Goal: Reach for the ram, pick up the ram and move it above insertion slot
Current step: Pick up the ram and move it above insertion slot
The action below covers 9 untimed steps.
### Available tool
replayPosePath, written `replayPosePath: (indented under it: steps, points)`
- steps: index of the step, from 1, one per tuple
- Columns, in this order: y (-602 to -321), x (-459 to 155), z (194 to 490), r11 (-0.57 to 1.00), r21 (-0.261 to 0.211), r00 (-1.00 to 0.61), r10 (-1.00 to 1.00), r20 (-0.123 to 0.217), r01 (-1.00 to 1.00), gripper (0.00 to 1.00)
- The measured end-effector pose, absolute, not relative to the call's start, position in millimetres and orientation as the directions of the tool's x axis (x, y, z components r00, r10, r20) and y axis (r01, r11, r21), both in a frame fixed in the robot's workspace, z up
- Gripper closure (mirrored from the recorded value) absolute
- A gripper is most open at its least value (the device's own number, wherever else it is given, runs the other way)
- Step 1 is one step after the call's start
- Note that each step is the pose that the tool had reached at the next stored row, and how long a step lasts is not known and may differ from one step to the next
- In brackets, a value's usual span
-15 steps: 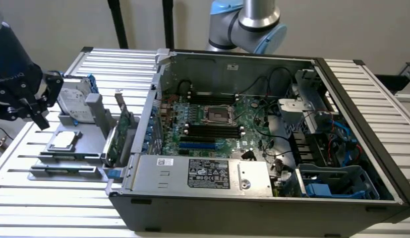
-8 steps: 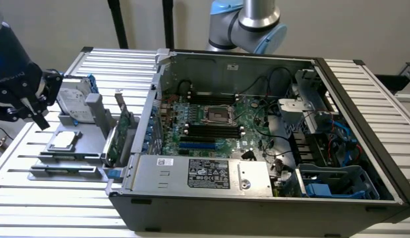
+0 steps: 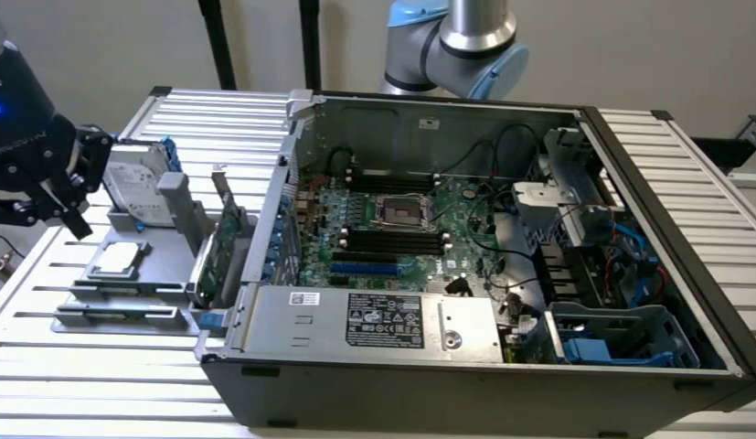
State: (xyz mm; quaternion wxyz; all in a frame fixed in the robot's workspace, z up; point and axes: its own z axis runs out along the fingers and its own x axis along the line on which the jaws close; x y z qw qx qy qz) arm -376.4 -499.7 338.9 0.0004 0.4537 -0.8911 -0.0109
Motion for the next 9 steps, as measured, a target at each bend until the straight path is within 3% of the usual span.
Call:
replayPosePath:
  steps: [9]
  points:
    - [-499.7, -376.4, 337.6, 0.449, 0.020, -0.449, -0.894, -0.009, -0.894, 0.89]
